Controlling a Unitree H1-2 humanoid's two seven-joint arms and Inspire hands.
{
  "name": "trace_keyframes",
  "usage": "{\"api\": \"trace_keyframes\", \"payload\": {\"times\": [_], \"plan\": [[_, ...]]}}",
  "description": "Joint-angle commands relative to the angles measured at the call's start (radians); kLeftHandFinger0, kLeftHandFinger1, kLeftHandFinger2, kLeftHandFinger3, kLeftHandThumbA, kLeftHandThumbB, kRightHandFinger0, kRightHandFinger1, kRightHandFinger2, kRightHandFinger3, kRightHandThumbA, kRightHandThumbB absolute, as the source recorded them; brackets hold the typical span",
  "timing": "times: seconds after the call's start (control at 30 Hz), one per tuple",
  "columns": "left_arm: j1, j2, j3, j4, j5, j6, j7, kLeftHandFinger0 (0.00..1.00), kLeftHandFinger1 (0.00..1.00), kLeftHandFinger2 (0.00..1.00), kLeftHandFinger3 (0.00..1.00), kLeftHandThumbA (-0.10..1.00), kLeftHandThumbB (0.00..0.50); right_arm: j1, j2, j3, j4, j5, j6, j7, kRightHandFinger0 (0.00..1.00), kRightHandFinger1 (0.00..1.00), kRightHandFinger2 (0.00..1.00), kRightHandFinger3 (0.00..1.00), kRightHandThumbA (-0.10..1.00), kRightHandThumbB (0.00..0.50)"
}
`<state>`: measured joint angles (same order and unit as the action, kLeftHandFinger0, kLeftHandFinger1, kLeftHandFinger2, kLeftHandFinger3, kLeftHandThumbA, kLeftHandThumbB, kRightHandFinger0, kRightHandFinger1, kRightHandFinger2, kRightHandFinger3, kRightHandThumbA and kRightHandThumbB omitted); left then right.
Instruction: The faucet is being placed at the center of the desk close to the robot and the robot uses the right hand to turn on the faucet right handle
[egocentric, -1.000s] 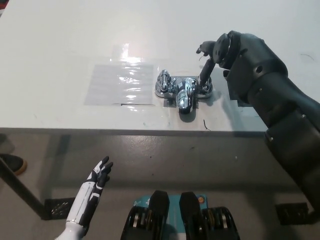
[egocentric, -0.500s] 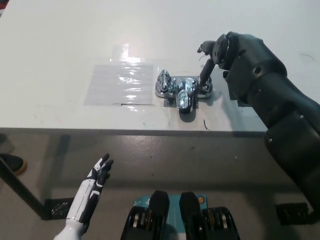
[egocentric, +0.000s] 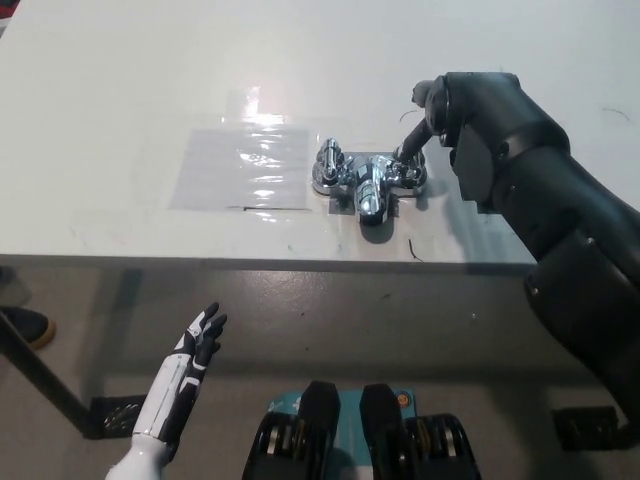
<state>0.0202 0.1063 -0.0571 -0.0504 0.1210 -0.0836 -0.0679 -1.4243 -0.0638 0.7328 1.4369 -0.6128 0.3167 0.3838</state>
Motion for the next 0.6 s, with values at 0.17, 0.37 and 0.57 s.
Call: {"api": "trace_keyframes", "payload": {"times": [0.17,0.37,0.57], "plan": [[-0.023,0.009,0.000,-0.034,-0.017,-0.023,-0.011,1.00,1.00,1.00,1.00,1.00,0.467,-0.086,-0.032,0.052,0.014,-0.059,0.019,0.129,1.00,1.00,1.00,1.00,0.82,0.383],[-0.034,0.007,0.002,-0.032,-0.011,-0.016,-0.007,1.00,1.00,1.00,1.00,1.00,0.478,-0.102,-0.047,0.011,0.010,-0.006,-0.029,0.202,1.00,1.00,1.00,1.00,0.89,0.384],[-0.039,0.008,0.001,-0.034,-0.010,-0.012,-0.008,1.00,1.00,1.00,1.00,1.00,0.474,-0.118,-0.057,-0.051,0.001,0.035,-0.089,0.286,1.00,1.00,1.00,1.00,0.95,0.386]]}}
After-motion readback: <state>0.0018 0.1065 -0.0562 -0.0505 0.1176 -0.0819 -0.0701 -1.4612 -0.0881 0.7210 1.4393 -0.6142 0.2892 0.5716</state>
